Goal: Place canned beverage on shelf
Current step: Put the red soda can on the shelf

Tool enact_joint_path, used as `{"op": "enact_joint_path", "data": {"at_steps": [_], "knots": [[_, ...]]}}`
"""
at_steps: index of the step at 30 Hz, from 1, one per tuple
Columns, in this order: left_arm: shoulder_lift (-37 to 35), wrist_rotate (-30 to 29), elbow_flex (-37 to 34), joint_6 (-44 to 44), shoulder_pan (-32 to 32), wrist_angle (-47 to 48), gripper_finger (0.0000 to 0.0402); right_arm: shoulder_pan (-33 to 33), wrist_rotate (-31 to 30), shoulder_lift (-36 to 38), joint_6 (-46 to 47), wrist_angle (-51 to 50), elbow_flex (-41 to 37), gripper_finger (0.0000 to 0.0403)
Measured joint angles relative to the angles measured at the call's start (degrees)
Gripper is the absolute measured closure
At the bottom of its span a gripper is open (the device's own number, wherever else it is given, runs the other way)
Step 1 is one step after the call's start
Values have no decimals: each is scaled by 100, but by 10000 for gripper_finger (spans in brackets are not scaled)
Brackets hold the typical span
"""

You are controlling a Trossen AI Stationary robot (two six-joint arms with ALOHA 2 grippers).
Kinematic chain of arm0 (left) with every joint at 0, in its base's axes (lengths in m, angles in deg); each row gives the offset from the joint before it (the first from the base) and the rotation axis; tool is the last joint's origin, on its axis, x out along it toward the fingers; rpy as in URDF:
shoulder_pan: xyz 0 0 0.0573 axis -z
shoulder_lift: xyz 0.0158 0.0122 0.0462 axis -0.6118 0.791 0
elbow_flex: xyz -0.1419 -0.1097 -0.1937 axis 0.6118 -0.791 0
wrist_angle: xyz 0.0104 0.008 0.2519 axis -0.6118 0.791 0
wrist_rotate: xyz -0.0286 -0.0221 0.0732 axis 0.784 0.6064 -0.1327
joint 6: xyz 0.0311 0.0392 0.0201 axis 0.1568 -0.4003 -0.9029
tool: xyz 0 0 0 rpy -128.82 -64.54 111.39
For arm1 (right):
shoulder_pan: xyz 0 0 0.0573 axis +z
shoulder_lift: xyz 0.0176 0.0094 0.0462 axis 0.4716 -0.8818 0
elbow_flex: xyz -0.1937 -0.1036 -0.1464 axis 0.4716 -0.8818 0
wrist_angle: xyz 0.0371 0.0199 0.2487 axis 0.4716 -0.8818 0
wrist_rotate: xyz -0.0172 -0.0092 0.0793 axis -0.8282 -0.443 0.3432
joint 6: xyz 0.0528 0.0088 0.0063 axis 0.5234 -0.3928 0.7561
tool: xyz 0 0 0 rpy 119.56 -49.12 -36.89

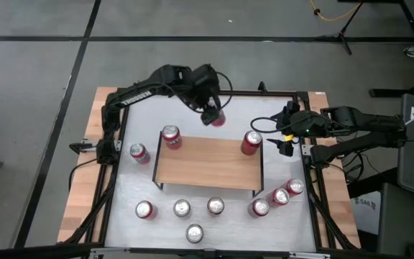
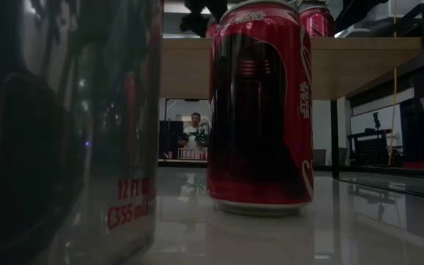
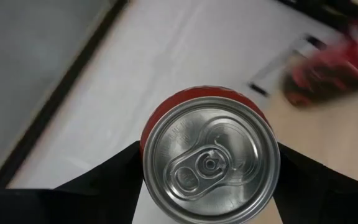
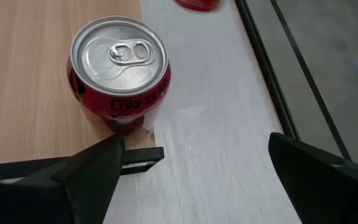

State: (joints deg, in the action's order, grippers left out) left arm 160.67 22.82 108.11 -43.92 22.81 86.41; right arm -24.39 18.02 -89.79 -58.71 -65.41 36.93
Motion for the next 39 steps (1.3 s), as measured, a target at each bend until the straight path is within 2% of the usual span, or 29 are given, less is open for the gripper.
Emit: {"op": "enact_joint_path", "data": {"at_steps": [5,8,21,28,39], "knots": [[-16,347,79,-48,457,562,127,0,0,2,0,2,0,15],[-16,625,76,-358,818,793,127,0,0,2,0,4,0,15],[-16,593,70,-1099,2101,1288,127,0,2,2,0,4,0,15],[-17,463,56,-1464,2409,1266,127,0,2,2,0,4,0,15],[-25,338,-472,-1645,2512,1223,125,0,2,2,0,4,0,15]]}}
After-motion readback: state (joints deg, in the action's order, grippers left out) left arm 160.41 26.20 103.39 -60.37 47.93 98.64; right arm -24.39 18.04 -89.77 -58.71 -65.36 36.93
